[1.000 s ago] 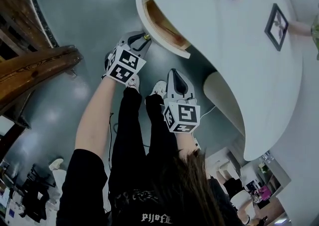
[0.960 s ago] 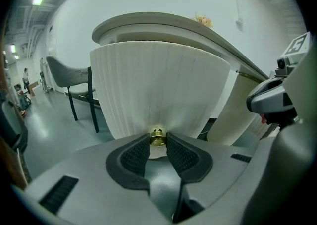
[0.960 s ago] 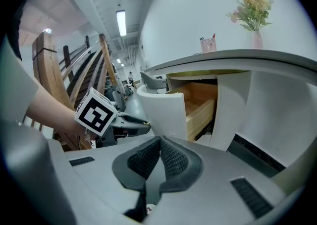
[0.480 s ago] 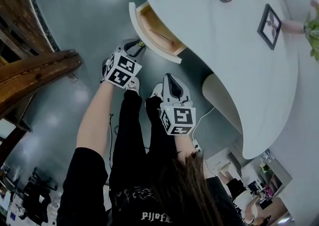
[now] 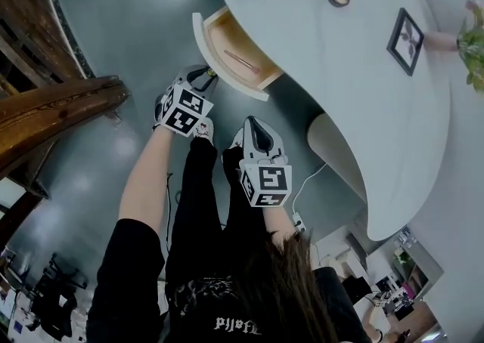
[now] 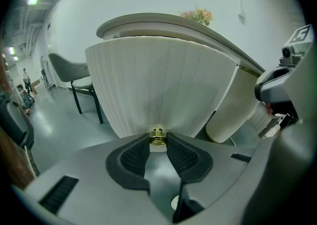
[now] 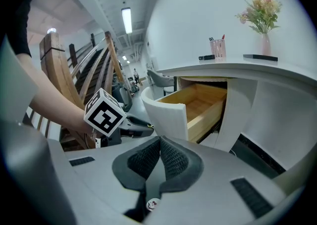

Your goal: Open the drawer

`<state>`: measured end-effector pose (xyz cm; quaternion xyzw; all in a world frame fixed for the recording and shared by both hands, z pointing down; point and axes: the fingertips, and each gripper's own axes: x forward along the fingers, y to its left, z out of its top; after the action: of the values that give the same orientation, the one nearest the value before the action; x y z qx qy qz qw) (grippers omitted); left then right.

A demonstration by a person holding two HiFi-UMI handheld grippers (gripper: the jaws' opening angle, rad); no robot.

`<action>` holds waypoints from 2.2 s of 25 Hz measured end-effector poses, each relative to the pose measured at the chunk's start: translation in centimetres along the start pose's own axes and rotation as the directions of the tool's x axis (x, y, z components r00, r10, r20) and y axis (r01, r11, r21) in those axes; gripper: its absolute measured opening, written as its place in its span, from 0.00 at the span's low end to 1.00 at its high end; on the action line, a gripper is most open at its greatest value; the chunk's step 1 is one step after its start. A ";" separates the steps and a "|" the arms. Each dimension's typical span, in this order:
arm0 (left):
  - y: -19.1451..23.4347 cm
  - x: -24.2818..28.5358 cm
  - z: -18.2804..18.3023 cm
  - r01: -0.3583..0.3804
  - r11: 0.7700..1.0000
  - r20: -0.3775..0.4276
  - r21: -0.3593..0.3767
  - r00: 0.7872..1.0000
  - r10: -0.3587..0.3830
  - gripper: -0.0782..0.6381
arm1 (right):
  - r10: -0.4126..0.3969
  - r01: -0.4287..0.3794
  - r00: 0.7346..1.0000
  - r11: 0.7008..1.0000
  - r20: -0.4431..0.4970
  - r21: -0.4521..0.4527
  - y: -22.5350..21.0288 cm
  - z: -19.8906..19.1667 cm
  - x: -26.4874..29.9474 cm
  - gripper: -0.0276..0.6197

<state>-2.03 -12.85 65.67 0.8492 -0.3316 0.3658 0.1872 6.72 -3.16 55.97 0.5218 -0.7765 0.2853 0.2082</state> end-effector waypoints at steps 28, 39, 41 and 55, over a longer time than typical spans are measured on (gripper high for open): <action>-0.1 -2.9 -3.4 -0.009 1.000 -0.117 0.008 0.993 0.010 0.27 | -0.019 0.019 0.999 1.000 -0.026 -0.017 0.1 0.1 -2.3 0.08; -0.2 -3.6 -4.0 -0.027 1.000 -0.116 -0.003 0.993 0.026 0.27 | -0.027 0.027 0.999 0.999 -0.023 -0.020 -0.2 0.5 -3.0 0.08; -0.3 -3.6 -4.1 -0.027 1.000 -0.119 0.005 0.992 0.027 0.27 | -0.032 0.032 0.999 0.999 -0.021 -0.014 -0.4 0.5 -3.1 0.08; -0.2 -5.1 -5.8 -0.033 0.999 -0.144 -0.003 0.989 0.032 0.27 | -0.017 0.016 0.999 1.000 -0.030 -0.015 0.8 0.5 -3.6 0.08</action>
<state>-7.36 -7.26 65.67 0.8146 -0.3321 0.4281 0.2070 7.30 -0.77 53.13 0.5223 -0.7710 0.2857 0.2259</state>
